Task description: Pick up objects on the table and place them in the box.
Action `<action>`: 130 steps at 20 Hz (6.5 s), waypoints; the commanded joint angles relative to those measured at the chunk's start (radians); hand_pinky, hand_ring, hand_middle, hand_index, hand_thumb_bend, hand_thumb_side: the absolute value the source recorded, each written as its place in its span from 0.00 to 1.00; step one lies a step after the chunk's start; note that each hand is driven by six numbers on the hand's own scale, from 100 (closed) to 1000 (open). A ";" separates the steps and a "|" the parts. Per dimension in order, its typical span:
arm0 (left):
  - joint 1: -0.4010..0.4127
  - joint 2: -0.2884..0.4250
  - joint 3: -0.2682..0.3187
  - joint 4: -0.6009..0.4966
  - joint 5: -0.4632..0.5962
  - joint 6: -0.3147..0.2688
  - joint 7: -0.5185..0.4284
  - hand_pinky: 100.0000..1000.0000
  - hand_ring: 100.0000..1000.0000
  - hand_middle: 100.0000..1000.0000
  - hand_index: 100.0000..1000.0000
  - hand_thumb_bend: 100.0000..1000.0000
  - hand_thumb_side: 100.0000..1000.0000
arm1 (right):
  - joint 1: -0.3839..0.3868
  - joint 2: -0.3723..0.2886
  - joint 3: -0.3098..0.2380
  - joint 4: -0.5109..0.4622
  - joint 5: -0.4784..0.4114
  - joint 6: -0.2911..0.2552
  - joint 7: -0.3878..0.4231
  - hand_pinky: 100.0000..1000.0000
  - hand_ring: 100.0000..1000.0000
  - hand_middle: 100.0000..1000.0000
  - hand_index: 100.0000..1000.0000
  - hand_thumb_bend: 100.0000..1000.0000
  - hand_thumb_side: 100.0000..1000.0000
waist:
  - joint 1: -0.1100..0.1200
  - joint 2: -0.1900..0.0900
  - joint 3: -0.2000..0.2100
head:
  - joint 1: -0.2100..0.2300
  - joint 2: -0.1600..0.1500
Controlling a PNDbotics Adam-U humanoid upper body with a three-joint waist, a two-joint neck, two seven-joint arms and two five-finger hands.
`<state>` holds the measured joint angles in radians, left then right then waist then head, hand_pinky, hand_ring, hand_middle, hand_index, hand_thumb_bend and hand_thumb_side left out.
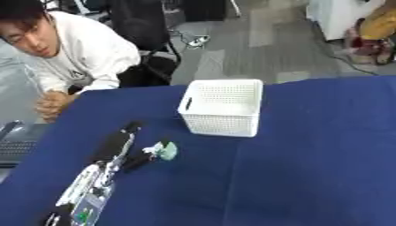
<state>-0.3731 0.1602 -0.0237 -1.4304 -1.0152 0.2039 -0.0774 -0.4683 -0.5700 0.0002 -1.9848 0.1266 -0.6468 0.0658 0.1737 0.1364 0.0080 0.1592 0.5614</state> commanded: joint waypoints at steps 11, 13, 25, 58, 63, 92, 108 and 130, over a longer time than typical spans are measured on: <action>-0.003 -0.001 -0.018 0.014 0.006 -0.020 0.016 0.61 0.78 0.97 1.00 0.60 1.00 | -0.012 -0.011 -0.006 -0.015 0.004 -0.001 -0.002 0.00 0.19 0.24 0.53 0.00 1.00 | -0.010 -0.010 -0.002 | 0.011 -0.016; -0.005 -0.002 -0.018 0.021 0.000 -0.020 0.015 0.61 0.78 0.97 1.00 0.60 1.00 | -0.013 -0.011 -0.006 -0.015 0.004 -0.001 -0.002 0.00 0.19 0.24 0.53 0.00 1.00 | -0.010 -0.010 -0.002 | 0.010 -0.017; -0.013 -0.014 -0.014 0.096 -0.019 -0.030 0.047 0.63 0.79 0.97 1.00 0.58 1.00 | -0.016 -0.008 -0.006 -0.015 0.004 -0.001 -0.002 0.00 0.19 0.24 0.53 0.00 1.00 | -0.011 -0.008 -0.005 | 0.012 -0.016; -0.062 -0.049 0.024 0.193 -0.056 -0.009 0.098 0.56 0.75 0.96 0.99 0.49 1.00 | -0.018 -0.004 -0.008 -0.015 0.004 -0.002 -0.004 0.00 0.19 0.24 0.53 0.00 1.00 | -0.017 -0.005 -0.006 | 0.015 -0.016; -0.064 -0.050 0.028 0.201 -0.058 -0.010 0.100 0.56 0.75 0.96 0.99 0.48 1.00 | -0.018 -0.004 -0.008 -0.015 0.004 -0.002 -0.005 0.00 0.19 0.24 0.53 0.00 1.00 | -0.017 -0.005 -0.006 | 0.015 -0.018; -0.088 -0.053 0.043 0.283 -0.033 -0.013 0.116 0.57 0.74 0.95 0.98 0.44 1.00 | -0.021 0.000 -0.010 -0.015 0.004 -0.003 -0.005 0.00 0.19 0.24 0.53 0.00 1.00 | -0.020 -0.002 -0.007 | 0.015 -0.022; -0.095 -0.057 0.045 0.322 -0.013 -0.011 0.120 0.42 0.63 0.91 0.95 0.43 1.00 | -0.022 0.002 -0.010 -0.015 0.004 -0.003 -0.005 0.00 0.19 0.24 0.53 0.00 1.00 | -0.022 -0.001 -0.008 | 0.019 -0.018; -0.117 -0.063 0.042 0.391 -0.071 -0.025 0.114 0.45 0.66 0.91 0.95 0.45 1.00 | -0.030 0.008 -0.010 -0.015 0.002 -0.003 -0.006 0.00 0.19 0.24 0.53 0.00 1.00 | -0.023 0.000 -0.014 | 0.023 -0.021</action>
<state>-0.5024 0.1067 0.0216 -1.0852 -1.0881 0.1811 0.0477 -0.4750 -0.5576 0.0000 -1.9848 0.1266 -0.6509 0.0618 0.1651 0.1402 -0.0043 0.1722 0.5523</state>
